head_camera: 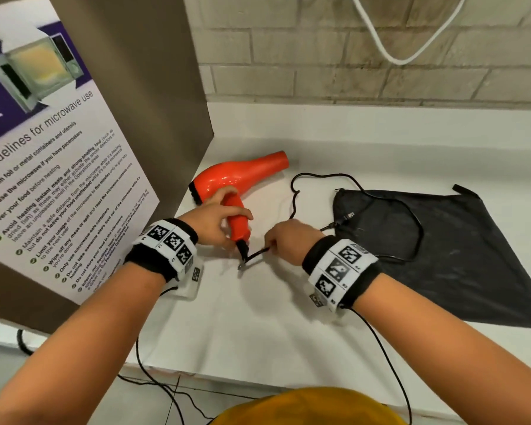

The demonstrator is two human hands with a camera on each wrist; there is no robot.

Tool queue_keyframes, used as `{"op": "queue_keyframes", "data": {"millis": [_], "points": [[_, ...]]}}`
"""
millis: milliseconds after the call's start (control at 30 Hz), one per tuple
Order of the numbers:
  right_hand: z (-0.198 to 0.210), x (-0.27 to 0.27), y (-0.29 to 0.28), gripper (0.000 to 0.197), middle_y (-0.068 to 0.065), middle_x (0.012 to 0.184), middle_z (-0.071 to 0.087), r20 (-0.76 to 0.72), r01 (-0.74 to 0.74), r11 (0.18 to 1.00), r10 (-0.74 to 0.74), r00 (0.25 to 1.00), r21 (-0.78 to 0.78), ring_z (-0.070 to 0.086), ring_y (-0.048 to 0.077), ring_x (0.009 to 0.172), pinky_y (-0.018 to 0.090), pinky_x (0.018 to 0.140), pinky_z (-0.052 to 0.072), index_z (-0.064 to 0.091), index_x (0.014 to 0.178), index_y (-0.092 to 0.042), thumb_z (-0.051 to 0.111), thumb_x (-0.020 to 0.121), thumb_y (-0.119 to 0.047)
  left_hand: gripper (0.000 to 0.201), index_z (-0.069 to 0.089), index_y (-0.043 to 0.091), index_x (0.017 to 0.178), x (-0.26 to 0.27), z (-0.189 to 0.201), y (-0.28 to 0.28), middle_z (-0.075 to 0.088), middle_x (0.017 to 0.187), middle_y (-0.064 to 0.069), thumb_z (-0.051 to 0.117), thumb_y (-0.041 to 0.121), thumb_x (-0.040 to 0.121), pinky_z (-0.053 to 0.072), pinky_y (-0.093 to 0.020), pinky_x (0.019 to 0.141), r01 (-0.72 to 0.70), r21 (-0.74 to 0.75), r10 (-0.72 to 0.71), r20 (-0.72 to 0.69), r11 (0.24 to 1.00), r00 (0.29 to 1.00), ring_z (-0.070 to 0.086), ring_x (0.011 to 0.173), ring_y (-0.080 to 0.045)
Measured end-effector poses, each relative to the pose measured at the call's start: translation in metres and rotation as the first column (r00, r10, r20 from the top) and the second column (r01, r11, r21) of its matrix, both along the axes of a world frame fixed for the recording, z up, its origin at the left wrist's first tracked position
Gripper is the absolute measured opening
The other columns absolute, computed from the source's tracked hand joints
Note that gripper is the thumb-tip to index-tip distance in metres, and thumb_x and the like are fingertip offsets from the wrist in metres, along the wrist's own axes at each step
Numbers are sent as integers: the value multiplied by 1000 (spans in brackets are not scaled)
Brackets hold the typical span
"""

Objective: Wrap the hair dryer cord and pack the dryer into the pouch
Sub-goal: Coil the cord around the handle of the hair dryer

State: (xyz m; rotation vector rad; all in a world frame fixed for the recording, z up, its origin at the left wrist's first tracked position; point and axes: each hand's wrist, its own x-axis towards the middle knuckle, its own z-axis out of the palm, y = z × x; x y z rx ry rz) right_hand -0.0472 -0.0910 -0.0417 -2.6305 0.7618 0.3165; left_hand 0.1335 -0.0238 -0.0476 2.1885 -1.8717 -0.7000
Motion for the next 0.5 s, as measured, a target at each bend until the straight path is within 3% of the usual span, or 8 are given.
{"op": "queue_keyframes", "data": {"millis": [67,133,233,267,333,400,500], "points": [[13,-8,-10,21,8,95,60,182,110,992,-118,976,56,56,28,96,33,81,42,61,101,-13,44,90,-12,62,56,41,109,3,11,-2,20,144,5,77,40,51,23,-25,107,44,-63,-50,-105,997,993,25,133,-14],[28,-15,-19,16,6,83,54,362,160,981,-191,912,113,52,27,82,33,75,41,59,98,-12,44,92,-15,57,54,45,104,4,20,-6,34,136,7,68,53,49,26,-23,105,16,-153,-57,-264,988,963,32,128,-6],[51,-21,-27,15,-4,76,53,577,231,972,-219,787,54,48,22,76,37,78,40,59,97,-16,45,92,-19,50,57,49,100,2,33,-10,57,114,10,67,58,52,36,-15,96,-87,-243,-40,-473,966,880,53,102,9],[57,-22,-30,15,-7,76,53,637,248,968,-214,740,37,49,19,74,37,78,39,60,97,-17,46,92,-19,57,59,44,102,1,35,-11,61,106,14,70,62,50,39,-13,91,-117,-242,-34,-540,963,841,56,94,10],[69,-22,-32,15,-8,75,54,746,251,967,-199,635,45,46,6,65,26,69,38,62,97,-15,48,91,-16,72,61,25,105,-1,39,-13,67,87,18,71,69,50,44,-12,81,-145,-260,-59,-642,955,764,60,81,5],[78,-21,-34,14,-10,70,52,808,256,965,-196,555,59,47,-2,59,11,59,33,62,97,-13,49,91,-14,69,62,17,99,-4,42,-15,68,77,15,69,70,55,46,-13,75,-140,-287,-99,-681,947,726,60,76,0],[85,-18,-32,13,-11,74,53,860,257,965,-173,479,51,48,-2,63,8,59,33,62,95,-12,50,90,-16,72,65,22,99,-4,47,-16,72,90,13,66,76,51,47,-15,89,-165,-274,-91,-726,947,682,64,93,-4]]}}
